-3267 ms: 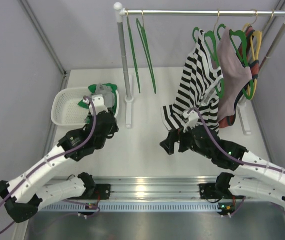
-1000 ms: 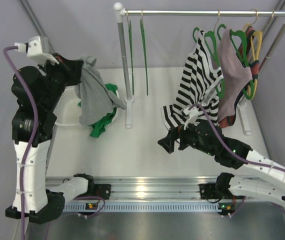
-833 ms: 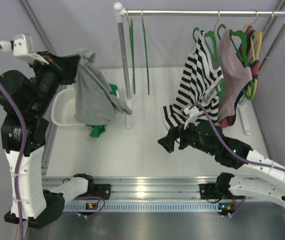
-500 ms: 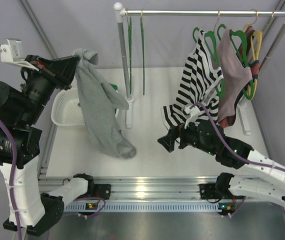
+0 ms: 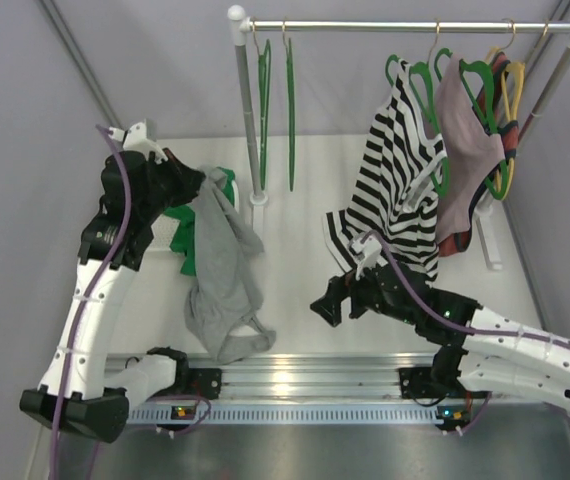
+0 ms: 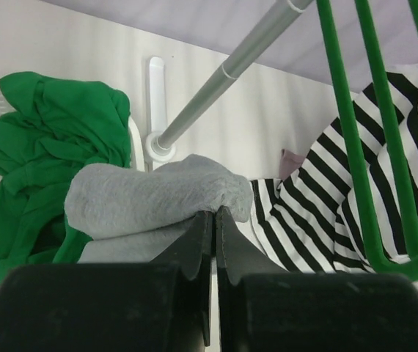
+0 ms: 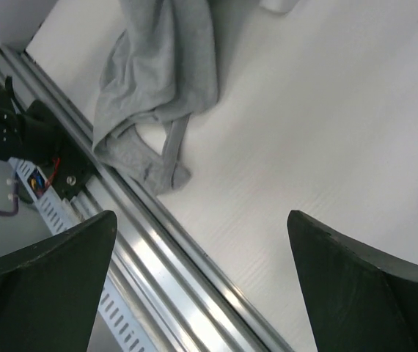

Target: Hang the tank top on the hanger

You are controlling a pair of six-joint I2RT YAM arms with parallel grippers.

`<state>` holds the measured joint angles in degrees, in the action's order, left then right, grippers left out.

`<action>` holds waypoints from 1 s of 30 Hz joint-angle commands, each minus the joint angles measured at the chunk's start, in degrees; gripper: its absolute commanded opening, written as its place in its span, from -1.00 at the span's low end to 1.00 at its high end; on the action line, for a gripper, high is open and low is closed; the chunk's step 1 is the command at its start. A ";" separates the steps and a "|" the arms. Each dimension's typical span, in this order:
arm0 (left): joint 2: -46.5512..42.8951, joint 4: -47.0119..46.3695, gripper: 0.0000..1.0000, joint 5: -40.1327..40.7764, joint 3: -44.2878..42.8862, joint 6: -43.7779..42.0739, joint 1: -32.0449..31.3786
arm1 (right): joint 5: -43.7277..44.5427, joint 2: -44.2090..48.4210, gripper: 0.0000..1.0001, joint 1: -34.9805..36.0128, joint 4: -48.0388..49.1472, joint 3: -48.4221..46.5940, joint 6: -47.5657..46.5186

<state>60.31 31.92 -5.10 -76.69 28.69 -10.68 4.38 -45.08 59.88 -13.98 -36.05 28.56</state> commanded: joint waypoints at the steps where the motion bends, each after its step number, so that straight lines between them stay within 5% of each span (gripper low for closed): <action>1: 1.03 -7.40 -1.00 2.81 -3.89 0.67 -0.13 | 2.90 -4.74 0.99 7.23 9.04 0.55 0.19; 13: 6.13 -5.03 -1.00 3.87 -16.56 0.23 -0.13 | 16.18 -31.90 0.85 24.58 18.28 -9.90 -6.84; 30: 6.13 -0.81 -1.00 1.41 -24.48 -0.30 -0.13 | 11.78 -57.91 0.44 26.17 33.13 -22.21 -14.49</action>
<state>66.65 31.77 -2.46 -98.61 28.77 -10.68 15.25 -100.20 85.03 13.56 -55.00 16.49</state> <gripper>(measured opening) 0.023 0.728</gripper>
